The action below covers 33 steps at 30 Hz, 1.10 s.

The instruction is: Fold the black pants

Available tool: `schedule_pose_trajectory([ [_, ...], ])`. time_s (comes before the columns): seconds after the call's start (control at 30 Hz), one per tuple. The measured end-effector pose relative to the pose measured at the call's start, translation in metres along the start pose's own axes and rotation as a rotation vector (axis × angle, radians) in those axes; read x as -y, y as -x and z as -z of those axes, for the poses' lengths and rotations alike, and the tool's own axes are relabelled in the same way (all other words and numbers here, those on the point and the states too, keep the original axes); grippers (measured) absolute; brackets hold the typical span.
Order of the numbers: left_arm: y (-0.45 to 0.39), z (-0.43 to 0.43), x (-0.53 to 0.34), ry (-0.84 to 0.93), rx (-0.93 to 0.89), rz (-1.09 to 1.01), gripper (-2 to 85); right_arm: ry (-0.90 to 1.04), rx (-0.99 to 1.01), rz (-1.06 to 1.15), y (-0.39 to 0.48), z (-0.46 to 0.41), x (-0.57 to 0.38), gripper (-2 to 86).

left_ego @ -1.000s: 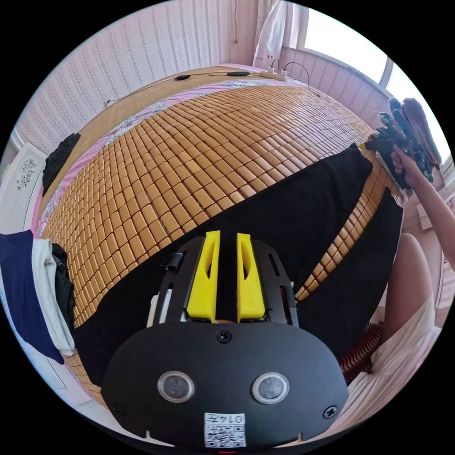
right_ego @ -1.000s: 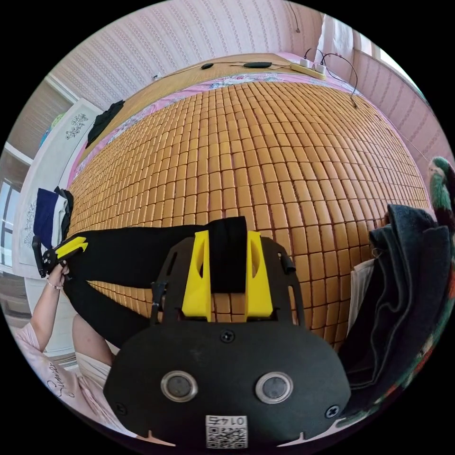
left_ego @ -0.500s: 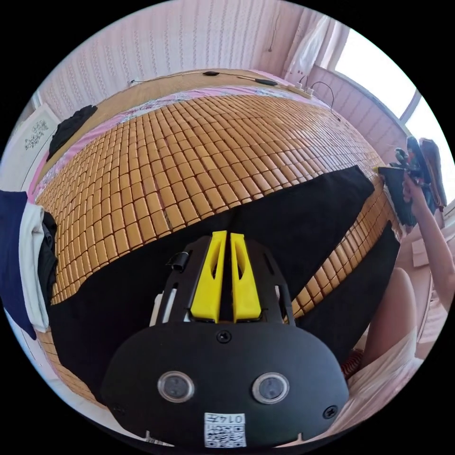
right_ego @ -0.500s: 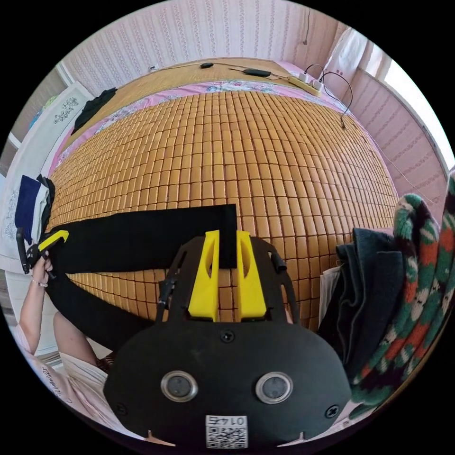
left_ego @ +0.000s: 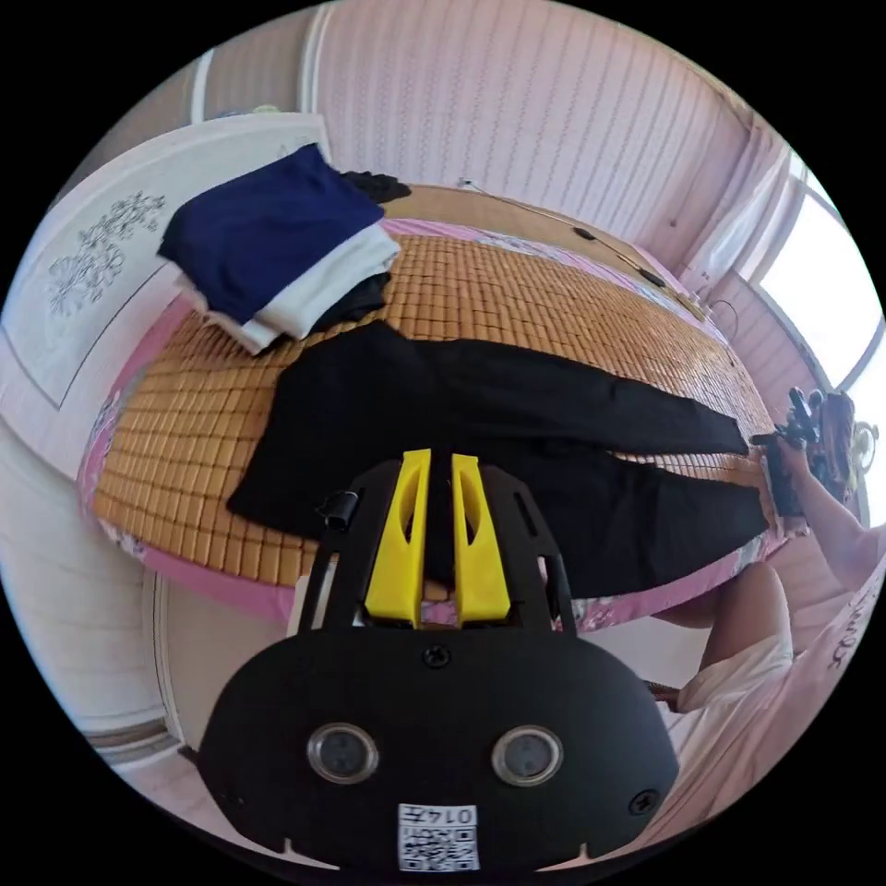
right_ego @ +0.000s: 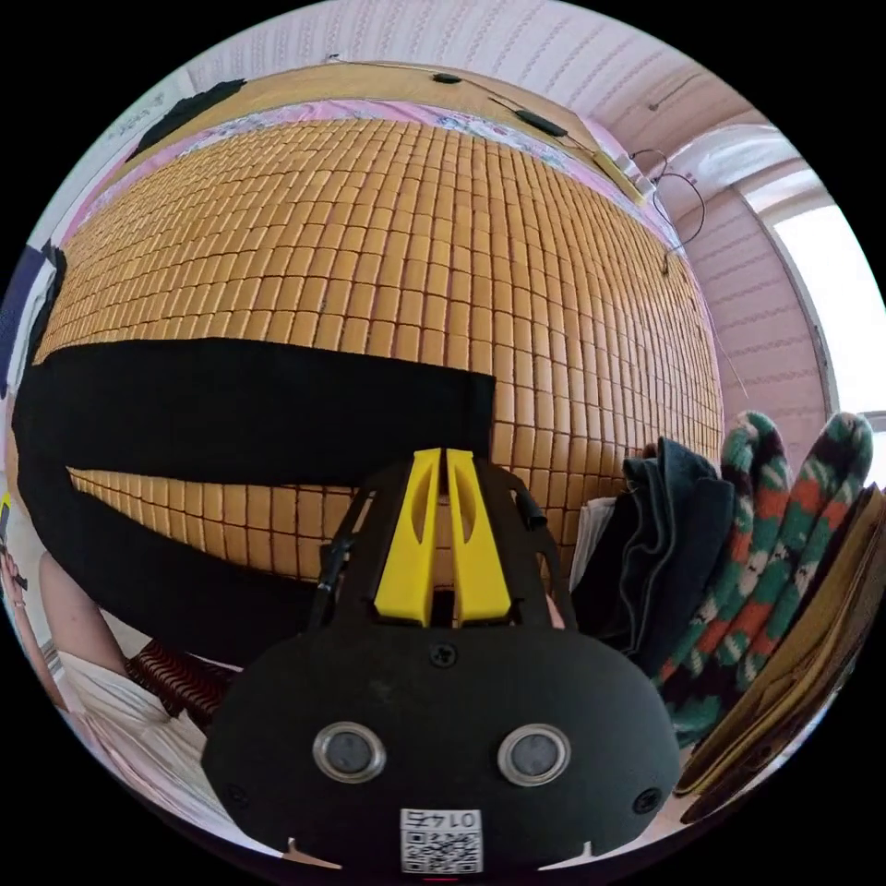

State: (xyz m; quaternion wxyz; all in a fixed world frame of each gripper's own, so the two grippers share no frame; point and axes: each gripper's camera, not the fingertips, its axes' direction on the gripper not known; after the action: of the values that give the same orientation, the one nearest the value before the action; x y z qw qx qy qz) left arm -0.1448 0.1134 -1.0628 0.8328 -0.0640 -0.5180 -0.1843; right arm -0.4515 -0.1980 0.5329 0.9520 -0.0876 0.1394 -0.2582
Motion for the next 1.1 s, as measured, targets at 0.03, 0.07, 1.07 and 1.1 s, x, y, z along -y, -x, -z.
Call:
schedule_pose_trajectory([
  [0.03,0.031,0.015,-0.025,0.005,0.051,0.063,4.9,-0.042,0.019,0.098,0.032,0.017,0.014,1.7],
  [0.07,0.06,0.028,-0.049,0.008,0.093,0.127,5.0,-0.087,0.05,0.21,0.072,0.034,0.029,3.2],
  [1.07,0.302,0.126,-0.189,-0.33,-0.149,0.478,2.2,-0.462,0.525,0.923,0.526,0.151,0.129,3.5],
  [1.1,0.305,0.123,-0.193,-0.302,-0.145,0.493,2.6,-0.415,0.518,0.903,0.526,0.146,0.132,4.1],
])
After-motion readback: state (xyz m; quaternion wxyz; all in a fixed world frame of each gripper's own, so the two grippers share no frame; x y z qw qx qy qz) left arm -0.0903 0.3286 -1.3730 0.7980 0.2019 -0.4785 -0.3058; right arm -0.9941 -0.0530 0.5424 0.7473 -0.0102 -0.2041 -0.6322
